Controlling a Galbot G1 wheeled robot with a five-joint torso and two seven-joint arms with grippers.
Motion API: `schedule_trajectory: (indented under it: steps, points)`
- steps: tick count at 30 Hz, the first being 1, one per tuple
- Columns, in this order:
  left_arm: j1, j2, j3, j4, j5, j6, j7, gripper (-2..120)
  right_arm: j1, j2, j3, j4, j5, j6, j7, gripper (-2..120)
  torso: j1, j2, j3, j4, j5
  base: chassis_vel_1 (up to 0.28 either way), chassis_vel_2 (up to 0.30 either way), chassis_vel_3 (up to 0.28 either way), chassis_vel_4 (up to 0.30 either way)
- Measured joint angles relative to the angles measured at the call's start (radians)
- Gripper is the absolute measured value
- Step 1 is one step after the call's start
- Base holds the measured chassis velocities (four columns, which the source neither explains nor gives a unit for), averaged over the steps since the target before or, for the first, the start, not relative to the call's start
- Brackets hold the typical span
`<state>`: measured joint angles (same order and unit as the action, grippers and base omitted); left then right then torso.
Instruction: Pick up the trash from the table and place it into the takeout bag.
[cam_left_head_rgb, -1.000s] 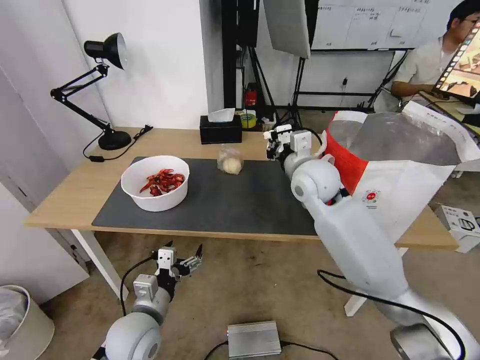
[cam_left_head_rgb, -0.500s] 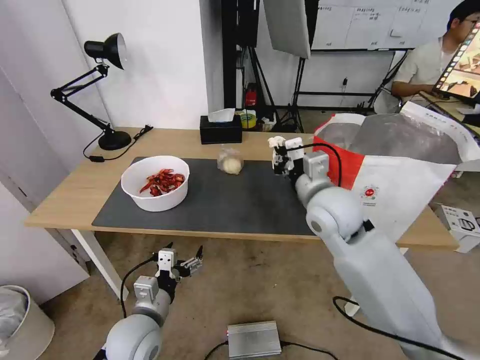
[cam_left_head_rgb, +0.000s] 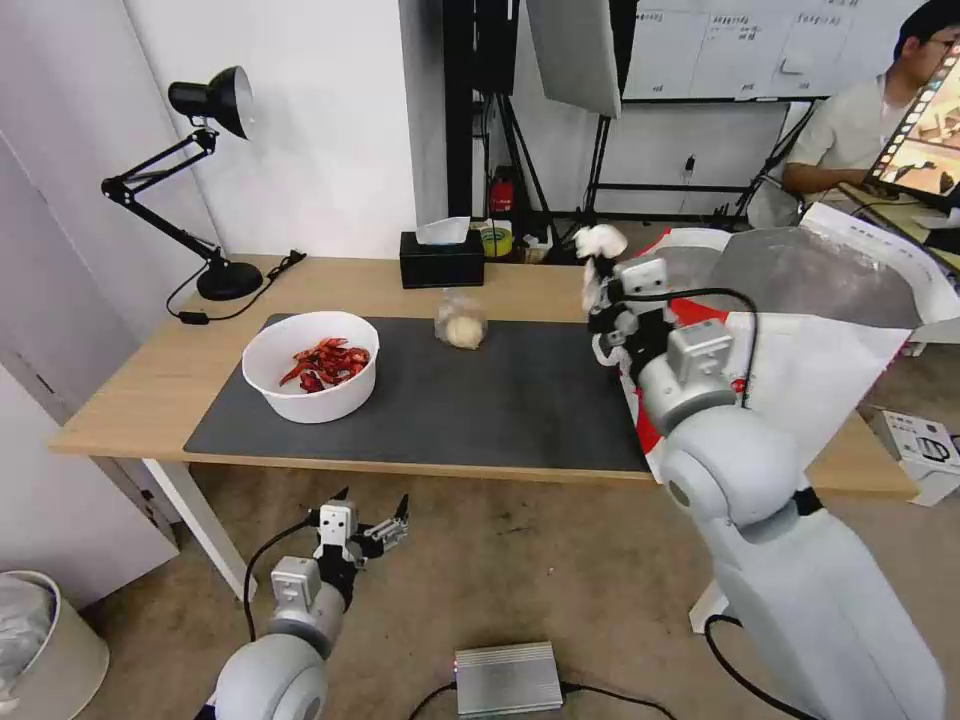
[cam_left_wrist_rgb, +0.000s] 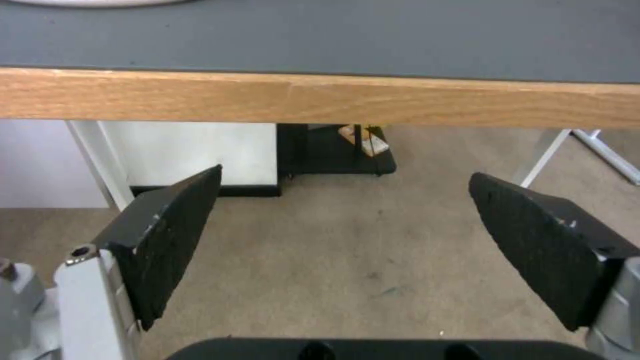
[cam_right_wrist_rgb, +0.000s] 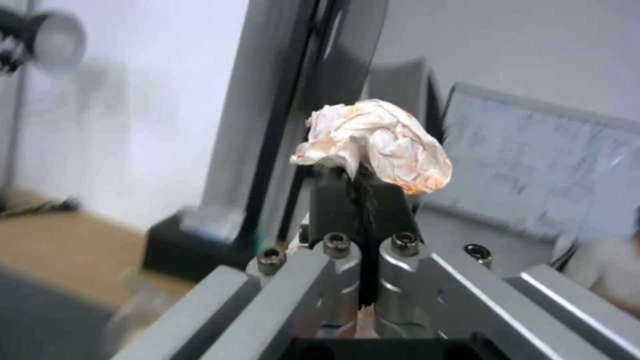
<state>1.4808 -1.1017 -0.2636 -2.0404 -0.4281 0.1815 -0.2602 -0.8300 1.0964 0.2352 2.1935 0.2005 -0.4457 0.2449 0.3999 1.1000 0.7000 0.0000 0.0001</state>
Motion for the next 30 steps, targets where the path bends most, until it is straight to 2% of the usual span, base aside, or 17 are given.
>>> schedule_trajectory:
  steps: [4,9,22,30]
  points:
    - [-0.004,-0.004,0.006,0.003,0.001,0.000,0.000,100,-0.003,-0.011,0.032,-0.006,-0.037,0.059,-0.001,0,0.000,0.000,0.000,0.0000,-0.0001,0.000,0.000,0.000,0.000]
    - [-0.007,-0.008,0.011,0.007,0.001,0.001,-0.001,100,-0.003,-0.022,0.075,-0.023,-0.063,0.085,0.001,0,0.000,0.000,0.000,0.0000,-0.0001,0.000,0.000,0.000,0.000]
    - [-0.009,-0.010,0.017,0.009,0.001,0.001,-0.001,100,-0.008,-0.042,0.189,-0.069,-0.063,0.041,0.069,0,0.000,0.000,0.000,-0.0001,0.0000,0.000,0.000,0.000,0.000]
    - [-0.016,-0.010,0.026,0.012,-0.001,0.000,-0.001,100,-0.024,-0.048,0.221,-0.099,-0.060,0.021,0.094,0,0.000,0.000,0.000,0.0000,-0.0002,0.000,0.000,0.000,0.000]
